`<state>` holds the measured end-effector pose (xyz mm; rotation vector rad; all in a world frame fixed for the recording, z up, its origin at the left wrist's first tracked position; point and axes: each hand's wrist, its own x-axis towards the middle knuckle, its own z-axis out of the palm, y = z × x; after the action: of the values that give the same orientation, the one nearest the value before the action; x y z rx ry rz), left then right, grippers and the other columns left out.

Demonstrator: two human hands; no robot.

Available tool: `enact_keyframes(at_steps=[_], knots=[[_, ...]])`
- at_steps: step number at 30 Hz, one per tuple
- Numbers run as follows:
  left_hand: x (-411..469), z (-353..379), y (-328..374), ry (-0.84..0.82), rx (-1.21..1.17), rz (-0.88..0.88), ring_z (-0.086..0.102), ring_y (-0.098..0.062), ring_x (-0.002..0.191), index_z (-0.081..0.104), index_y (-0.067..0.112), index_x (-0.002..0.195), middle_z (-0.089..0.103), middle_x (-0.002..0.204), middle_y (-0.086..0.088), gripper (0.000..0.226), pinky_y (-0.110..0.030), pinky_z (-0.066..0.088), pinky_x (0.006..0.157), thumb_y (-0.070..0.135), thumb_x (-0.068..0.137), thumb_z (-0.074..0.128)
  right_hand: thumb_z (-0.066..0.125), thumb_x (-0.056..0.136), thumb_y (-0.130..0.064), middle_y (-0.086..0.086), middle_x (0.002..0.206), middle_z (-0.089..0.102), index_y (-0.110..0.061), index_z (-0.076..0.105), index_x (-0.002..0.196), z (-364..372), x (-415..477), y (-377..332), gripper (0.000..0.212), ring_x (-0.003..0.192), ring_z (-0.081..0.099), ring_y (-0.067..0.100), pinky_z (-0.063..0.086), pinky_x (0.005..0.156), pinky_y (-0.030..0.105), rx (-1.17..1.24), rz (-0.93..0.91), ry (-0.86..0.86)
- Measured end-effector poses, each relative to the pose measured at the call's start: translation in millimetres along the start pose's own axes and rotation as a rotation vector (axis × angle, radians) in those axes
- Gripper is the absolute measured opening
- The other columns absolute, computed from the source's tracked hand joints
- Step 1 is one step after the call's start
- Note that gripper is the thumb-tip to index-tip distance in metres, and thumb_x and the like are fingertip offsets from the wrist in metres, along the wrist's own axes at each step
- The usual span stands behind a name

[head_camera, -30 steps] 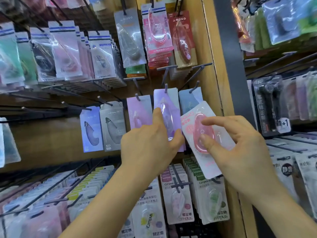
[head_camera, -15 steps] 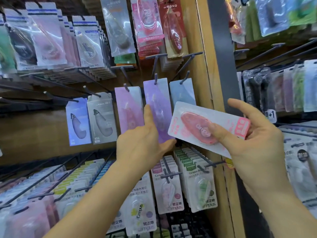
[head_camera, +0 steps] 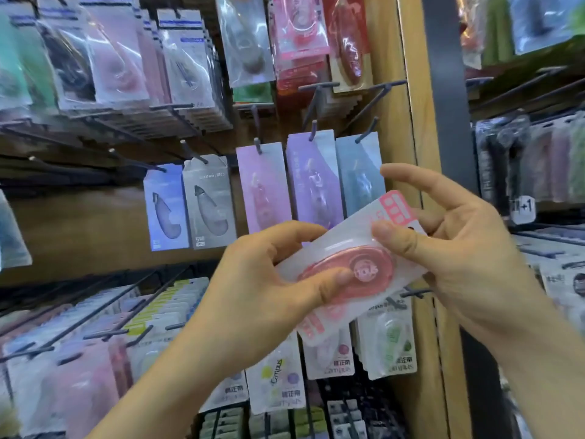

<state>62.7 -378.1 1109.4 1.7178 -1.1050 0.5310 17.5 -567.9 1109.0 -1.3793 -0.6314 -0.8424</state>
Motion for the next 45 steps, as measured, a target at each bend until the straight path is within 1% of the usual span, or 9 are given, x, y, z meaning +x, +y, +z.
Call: enact_keyframes(at_steps=[4,8,13,19,25,31,35,40,45], knots=[[-13,-9,-4,0.042,-0.278,-0.157,0.074,-0.028,0.075,0.060,0.011,0.096,0.076,0.082,-0.010,0.038,-0.038,0.062,0.066,0.022,0.068,0.083,0.075,0.068,-0.032,0.008,0.093,0.074,-0.024,0.057,0.129,6,-3,11,0.064,0.085,0.069,0.019,0.057,0.072,0.031,0.241,0.068,-0.002],[-23,-8,-11,0.141,-0.406,-0.241,0.074,-0.032,0.082,0.055,0.002,0.102,0.076,0.089,-0.015,0.041,-0.040,0.061,0.073,0.018,0.074,0.081,0.092,0.053,-0.046,0.011,0.107,0.074,-0.040,0.062,0.122,20,-13,27,0.075,0.094,0.072,0.024,0.060,0.076,0.033,0.146,0.187,-0.183],[-32,-16,-23,0.256,-0.478,-0.268,0.074,-0.028,0.077,0.049,0.004,0.105,0.075,0.085,-0.017,0.047,-0.033,0.060,0.067,0.021,0.070,0.077,0.081,0.066,-0.007,0.010,0.092,0.077,-0.023,0.064,0.116,54,-17,41,0.055,0.082,0.074,0.019,0.057,0.066,0.022,0.099,0.156,-0.144],[-56,-57,-33,0.281,-0.375,-0.199,0.074,-0.022,0.080,0.047,0.038,0.123,0.076,0.090,-0.008,0.060,-0.026,0.057,0.067,0.020,0.071,0.071,0.067,0.067,-0.013,0.003,0.068,0.070,-0.025,0.064,0.113,102,-23,54,0.047,0.064,0.070,0.011,0.055,0.061,0.019,0.048,0.085,-0.017],[-100,-137,-58,0.114,-0.277,-0.236,0.071,-0.019,0.073,0.051,0.055,0.124,0.072,0.108,-0.002,0.078,-0.033,0.057,0.061,0.009,0.068,0.079,0.069,0.074,-0.023,-0.005,0.061,0.060,-0.030,0.068,0.110,187,-31,68,0.037,0.055,0.055,0.006,0.048,0.056,0.016,-0.044,-0.013,0.031],[-157,-258,-83,0.214,-0.292,-0.231,0.072,-0.020,0.095,0.038,0.039,0.139,0.070,0.119,0.006,0.077,-0.032,0.059,0.071,0.008,0.076,0.069,0.069,0.069,-0.023,0.000,0.069,0.066,-0.033,0.065,0.117,317,-43,84,0.049,0.060,0.062,0.010,0.051,0.058,0.020,-0.012,0.098,-0.208],[-190,-348,-103,0.288,-0.308,-0.268,0.071,-0.015,0.097,0.040,0.035,0.139,0.070,0.118,0.004,0.075,-0.020,0.055,0.071,0.004,0.079,0.074,0.070,0.079,-0.012,0.003,0.068,0.067,-0.035,0.063,0.117,419,-52,98,0.045,0.060,0.063,0.013,0.052,0.060,0.024,-0.024,0.100,-0.197],[-200,-437,-132,0.360,-0.258,-0.278,0.071,-0.012,0.097,0.042,0.035,0.137,0.073,0.107,0.011,0.072,-0.022,0.056,0.071,-0.001,0.082,0.072,0.068,0.087,-0.006,0.005,0.082,0.071,-0.044,0.057,0.122,515,-44,110,0.053,0.061,0.065,0.015,0.049,0.057,0.021,-0.115,0.099,-0.203],[-188,-486,-145,0.286,-0.139,-0.226,0.063,-0.005,0.114,0.042,0.042,0.134,0.062,0.128,0.015,0.067,-0.031,0.055,0.093,0.011,0.084,0.074,0.067,0.088,-0.005,0.000,0.080,0.070,-0.043,0.053,0.128,558,-31,108,0.057,0.065,0.065,0.023,0.052,0.062,0.028,-0.206,0.104,-0.191]])
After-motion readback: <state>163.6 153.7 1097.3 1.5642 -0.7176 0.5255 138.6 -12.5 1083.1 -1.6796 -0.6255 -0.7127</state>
